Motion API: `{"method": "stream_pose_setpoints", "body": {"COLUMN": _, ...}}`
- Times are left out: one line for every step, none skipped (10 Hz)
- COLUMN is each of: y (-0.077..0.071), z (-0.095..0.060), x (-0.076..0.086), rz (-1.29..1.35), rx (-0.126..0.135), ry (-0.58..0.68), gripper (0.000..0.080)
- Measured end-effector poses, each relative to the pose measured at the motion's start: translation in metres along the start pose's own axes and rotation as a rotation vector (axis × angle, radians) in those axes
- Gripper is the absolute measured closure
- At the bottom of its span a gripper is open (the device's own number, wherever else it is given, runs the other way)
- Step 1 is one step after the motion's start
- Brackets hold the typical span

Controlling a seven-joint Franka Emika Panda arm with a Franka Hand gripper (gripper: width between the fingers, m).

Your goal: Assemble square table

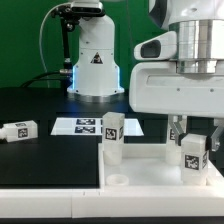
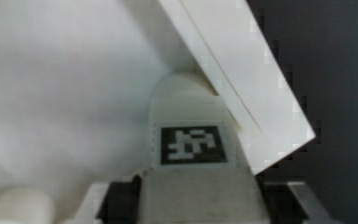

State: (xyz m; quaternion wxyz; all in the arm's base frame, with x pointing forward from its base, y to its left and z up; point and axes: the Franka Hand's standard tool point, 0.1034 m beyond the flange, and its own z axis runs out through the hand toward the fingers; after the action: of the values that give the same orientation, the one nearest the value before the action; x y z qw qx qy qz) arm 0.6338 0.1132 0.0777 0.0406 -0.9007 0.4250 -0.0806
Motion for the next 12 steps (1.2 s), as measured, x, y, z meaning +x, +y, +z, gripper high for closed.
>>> {"method": "stream_pose_setpoints", "body": {"y": -0.001, "z": 0.0, "x": -0.002, "rz": 0.207, "rx": 0.004, "ry": -0.01, "gripper": 0.0515}}
{"method": "stream_pose_setpoints", "body": {"y": -0.002, "z": -0.001, "x": -0.002, "rz": 0.38, "rx": 0.011, "ry": -0.02, "gripper": 0.0513}}
{"method": "stream_pose_setpoints", "body": {"y": -0.001, "z": -0.001, "x": -0.001, "rz": 0.371, "rx": 0.01, "ry": -0.02, "gripper": 0.0511}}
{"method": "stream_pose_setpoints", "body": {"y": -0.002, "z": -0.001, "x": -0.002, "rz": 0.448, "rx": 0.012, "ry": -0.024, "gripper": 0.0511}}
{"method": "stream_pose_setpoints", "body": {"y": -0.002, "z": -0.001, "x": -0.002, "rz": 0.508, "rx": 0.012, "ry": -0.025, "gripper": 0.0511}}
{"method": "stream_pose_setpoints", "body": {"y": -0.002, "z": -0.002, "x": -0.002, "rz": 0.557, "rx": 0.012, "ry": -0.025, "gripper": 0.0511}}
{"method": "stream_pose_setpoints", "body": {"y": -0.003, "z": -0.002, "x": -0.002, "rz": 0.625, "rx": 0.014, "ry": -0.029, "gripper": 0.0511}}
{"method": "stream_pose_setpoints", "body": {"y": -0.003, "z": -0.003, "x": -0.001, "rz": 0.774, "rx": 0.022, "ry": -0.063, "gripper": 0.0511}}
{"method": "stream_pose_setpoints", "body": {"y": -0.006, "z": -0.004, "x": -0.001, "rz": 0.996, "rx": 0.039, "ry": -0.098, "gripper": 0.0511}}
{"method": "stream_pose_setpoints", "body": {"y": -0.006, "z": -0.003, "x": 0.0, "rz": 1.114, "rx": 0.05, "ry": -0.105, "gripper": 0.0511}}
{"method": "stream_pose_setpoints", "body": {"y": -0.004, "z": -0.002, "x": 0.005, "rz": 1.176, "rx": 0.058, "ry": -0.096, "gripper": 0.051}}
{"method": "stream_pose_setpoints", "body": {"y": -0.001, "z": -0.001, "x": 0.008, "rz": 1.214, "rx": 0.057, "ry": -0.092, "gripper": 0.051}}
